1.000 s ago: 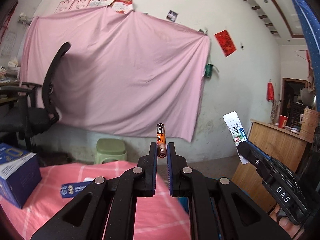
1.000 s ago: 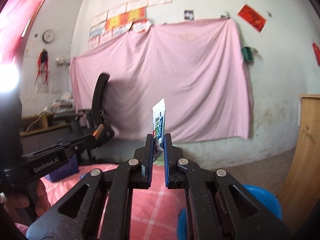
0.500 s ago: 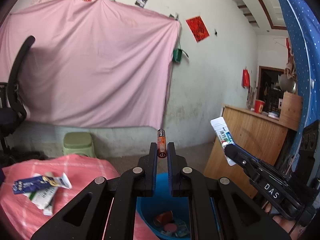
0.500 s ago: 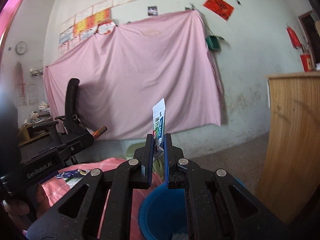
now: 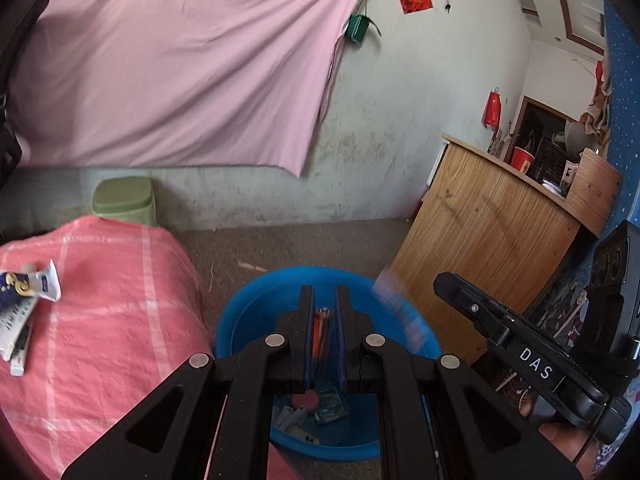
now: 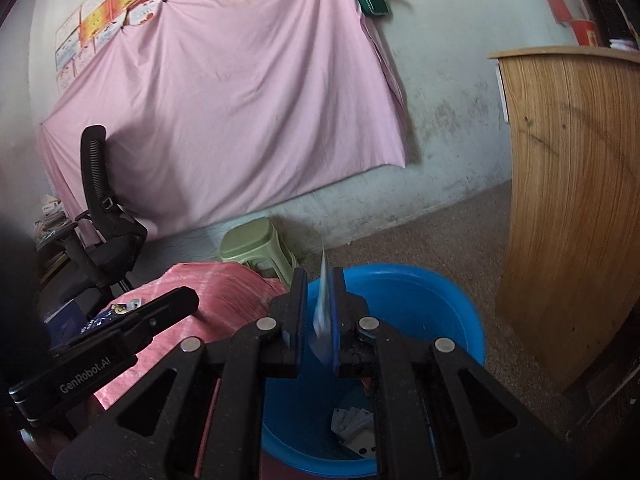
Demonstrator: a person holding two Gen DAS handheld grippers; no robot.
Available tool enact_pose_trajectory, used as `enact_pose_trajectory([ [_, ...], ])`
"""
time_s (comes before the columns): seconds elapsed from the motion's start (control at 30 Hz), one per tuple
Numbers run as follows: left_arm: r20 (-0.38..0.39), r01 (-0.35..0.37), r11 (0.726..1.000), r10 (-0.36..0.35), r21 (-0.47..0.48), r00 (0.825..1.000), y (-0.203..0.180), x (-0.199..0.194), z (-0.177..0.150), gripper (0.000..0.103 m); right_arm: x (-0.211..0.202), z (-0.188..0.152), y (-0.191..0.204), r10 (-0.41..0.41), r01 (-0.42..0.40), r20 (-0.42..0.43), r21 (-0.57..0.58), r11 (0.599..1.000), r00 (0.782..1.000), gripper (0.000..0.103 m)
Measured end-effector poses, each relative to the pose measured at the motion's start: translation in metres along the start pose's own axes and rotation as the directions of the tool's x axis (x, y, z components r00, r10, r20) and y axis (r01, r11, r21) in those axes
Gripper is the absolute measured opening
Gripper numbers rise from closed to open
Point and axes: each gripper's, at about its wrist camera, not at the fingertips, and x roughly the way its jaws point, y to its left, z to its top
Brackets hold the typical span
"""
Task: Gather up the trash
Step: 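Open both grippers to drop the tube and battery into the basin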
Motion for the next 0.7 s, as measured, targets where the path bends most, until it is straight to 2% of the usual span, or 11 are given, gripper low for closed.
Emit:
enact_pose_trajectory([
  [0.13, -0.041, -0.017, 1.0, 0.017, -0.005, 0.999, 0.003, 0.006, -0.004, 0.01, 0.005, -0.001, -0.003, -0.006, 0.006, -0.026, 0.007, 1.0, 1.0, 0.036],
  [0.23, -0.043, -0.019, 1.0, 0.018, -0.017, 0.999, 0.006, 0.005, -0.006, 0.013, 0.003, -0.001, -0.001, -0.005, 0.005, -0.02, 0.002, 1.0, 1.0, 0.042],
  [0.4, -0.027, -0.031, 0.999, 0.03, -0.041, 0.999, 0.014, -0.001, -0.006, 0.021, 0.003, 0.001, 0.003, -0.001, 0.001, -0.013, -0.016, 1.0, 1.0, 0.047],
  [0.57, -0.002, -0.055, 0.997, 0.055, -0.058, 0.999, 0.023, -0.01, -0.003, 0.022, 0.002, 0.002, 0.008, 0.004, -0.003, 0.001, -0.028, 1.0, 1.0, 0.049],
  [0.63, 0.016, -0.066, 0.996, 0.067, -0.062, 0.998, 0.026, -0.016, -0.002, 0.023, 0.001, 0.003, 0.011, 0.006, -0.006, 0.008, -0.034, 0.999, 1.0, 0.053],
  [0.7, 0.038, -0.077, 0.995, 0.08, -0.068, 0.996, 0.029, -0.023, 0.0, 0.03, 0.0, 0.004, 0.014, 0.007, -0.006, 0.019, -0.043, 0.999, 1.0, 0.058],
])
